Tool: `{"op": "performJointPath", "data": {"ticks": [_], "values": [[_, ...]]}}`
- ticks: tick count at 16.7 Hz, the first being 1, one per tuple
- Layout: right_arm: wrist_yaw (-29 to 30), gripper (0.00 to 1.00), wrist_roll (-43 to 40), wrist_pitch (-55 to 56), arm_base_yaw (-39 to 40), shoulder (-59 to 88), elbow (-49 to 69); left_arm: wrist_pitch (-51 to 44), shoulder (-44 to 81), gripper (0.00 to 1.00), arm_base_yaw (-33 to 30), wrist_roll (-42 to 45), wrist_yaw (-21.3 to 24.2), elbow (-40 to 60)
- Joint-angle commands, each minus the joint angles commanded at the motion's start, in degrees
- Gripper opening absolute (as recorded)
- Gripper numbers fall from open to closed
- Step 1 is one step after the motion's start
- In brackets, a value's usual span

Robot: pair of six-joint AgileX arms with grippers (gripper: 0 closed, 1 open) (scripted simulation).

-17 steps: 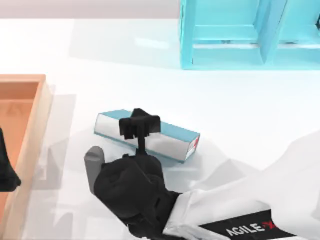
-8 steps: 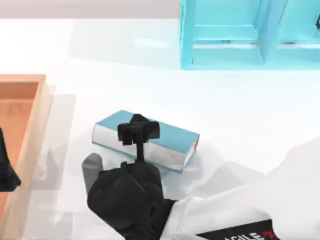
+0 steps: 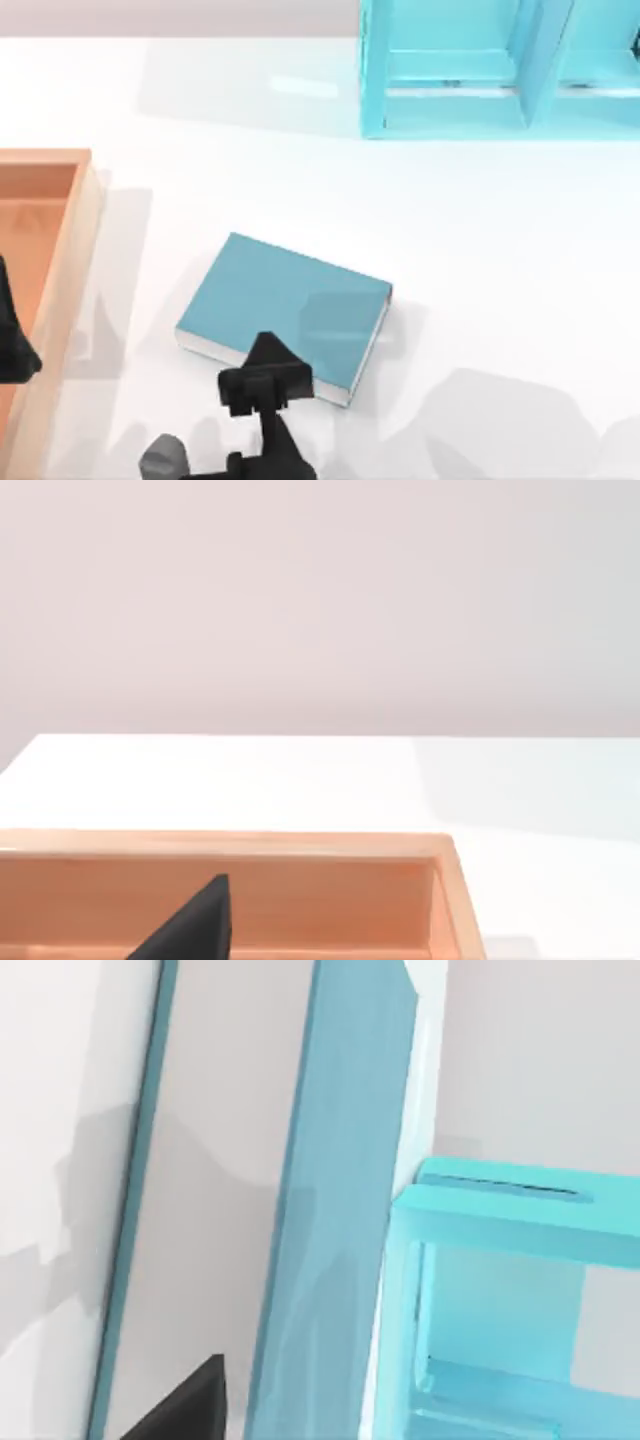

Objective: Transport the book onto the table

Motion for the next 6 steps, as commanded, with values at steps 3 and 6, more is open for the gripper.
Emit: {"op": "performJointPath", "data": {"ticks": [3,6], "values": [[3.03,1.00,7.67,-7.99,4.55,-1.54,0.20,0.00,0.00,1.00,0.00,0.00,0.00,0.00],[4.21,1.00,10.15,-10.49,6.23,-2.13,0.26,0.00,0.00,1.00,0.00,0.00,0.00,0.00]]}}
